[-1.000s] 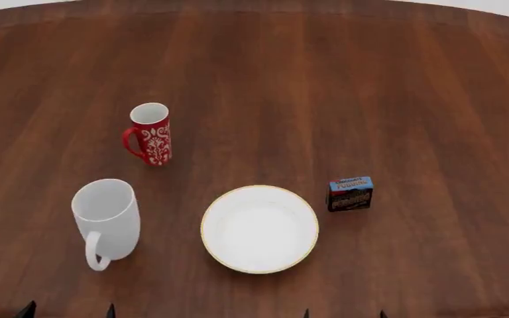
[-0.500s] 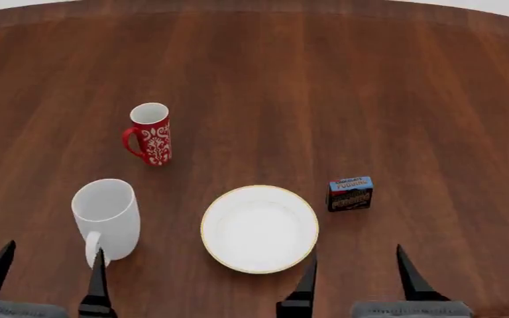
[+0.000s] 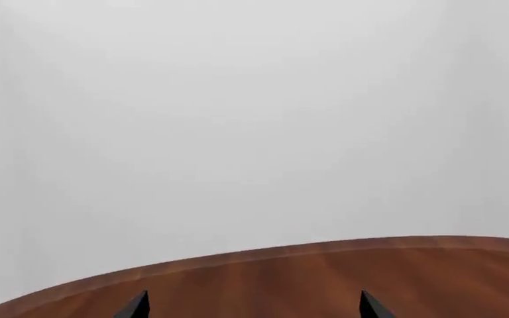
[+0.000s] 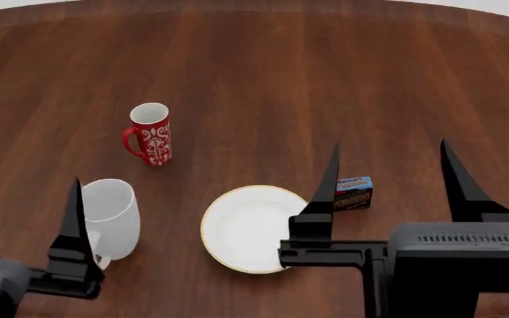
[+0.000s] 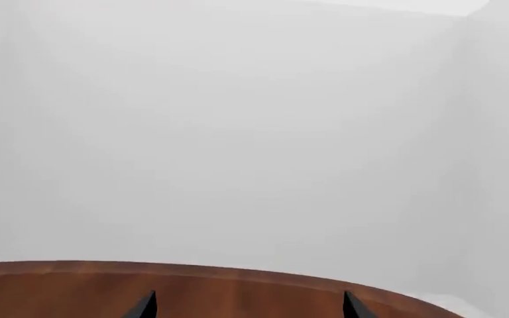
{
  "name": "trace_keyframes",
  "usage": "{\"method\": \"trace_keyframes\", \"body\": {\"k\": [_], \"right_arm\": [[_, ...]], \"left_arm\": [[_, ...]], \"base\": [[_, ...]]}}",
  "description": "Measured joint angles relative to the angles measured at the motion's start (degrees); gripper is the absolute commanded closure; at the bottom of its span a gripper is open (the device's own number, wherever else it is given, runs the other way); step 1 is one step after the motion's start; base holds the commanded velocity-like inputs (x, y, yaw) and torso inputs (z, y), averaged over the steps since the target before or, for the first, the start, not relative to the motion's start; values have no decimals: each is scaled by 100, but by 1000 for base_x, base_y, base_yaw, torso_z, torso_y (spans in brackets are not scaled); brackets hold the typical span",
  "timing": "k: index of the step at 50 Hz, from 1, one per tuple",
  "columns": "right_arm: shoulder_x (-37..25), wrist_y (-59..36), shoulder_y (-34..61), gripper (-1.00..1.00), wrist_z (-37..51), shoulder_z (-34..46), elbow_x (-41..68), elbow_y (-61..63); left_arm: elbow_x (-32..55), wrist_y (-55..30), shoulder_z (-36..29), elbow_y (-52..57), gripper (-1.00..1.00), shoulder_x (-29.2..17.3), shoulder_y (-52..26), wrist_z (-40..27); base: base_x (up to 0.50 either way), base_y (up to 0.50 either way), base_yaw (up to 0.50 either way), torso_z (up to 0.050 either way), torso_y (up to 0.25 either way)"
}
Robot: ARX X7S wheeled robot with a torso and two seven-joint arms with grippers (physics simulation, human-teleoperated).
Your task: Put the white mug on the plate.
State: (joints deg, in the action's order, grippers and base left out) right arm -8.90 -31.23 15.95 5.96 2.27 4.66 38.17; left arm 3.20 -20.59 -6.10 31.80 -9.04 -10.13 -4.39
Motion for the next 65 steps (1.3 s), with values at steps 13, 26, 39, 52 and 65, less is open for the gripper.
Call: {"method": "trace_keyframes", "body": {"k": [13, 26, 39, 52, 65], "right_arm": [[-50, -84, 80, -100, 107, -77, 55, 198], [-101, -137, 66, -100, 178, -85, 107, 284], [-117, -175, 31, -100, 246, -49, 173, 365], [-129, -147, -35, -100, 322, -53, 239, 373], [-184, -169, -73, -100, 422, -33, 249, 384]], "left_arm": [[55, 142, 27, -99, -100, -58, -23, -69], [84, 139, -21, -65, -100, -101, -24, -135], [137, 179, 7, -35, -100, -166, 19, -202], [184, 225, -10, -65, -100, -213, 19, -244], [220, 295, -39, -136, -100, -248, 13, -287]], "base": [[0, 0, 0, 0, 0], [0, 252, 0, 0, 0], [0, 500, 0, 0, 0], [0, 500, 0, 0, 0], [0, 73, 0, 0, 0]]}}
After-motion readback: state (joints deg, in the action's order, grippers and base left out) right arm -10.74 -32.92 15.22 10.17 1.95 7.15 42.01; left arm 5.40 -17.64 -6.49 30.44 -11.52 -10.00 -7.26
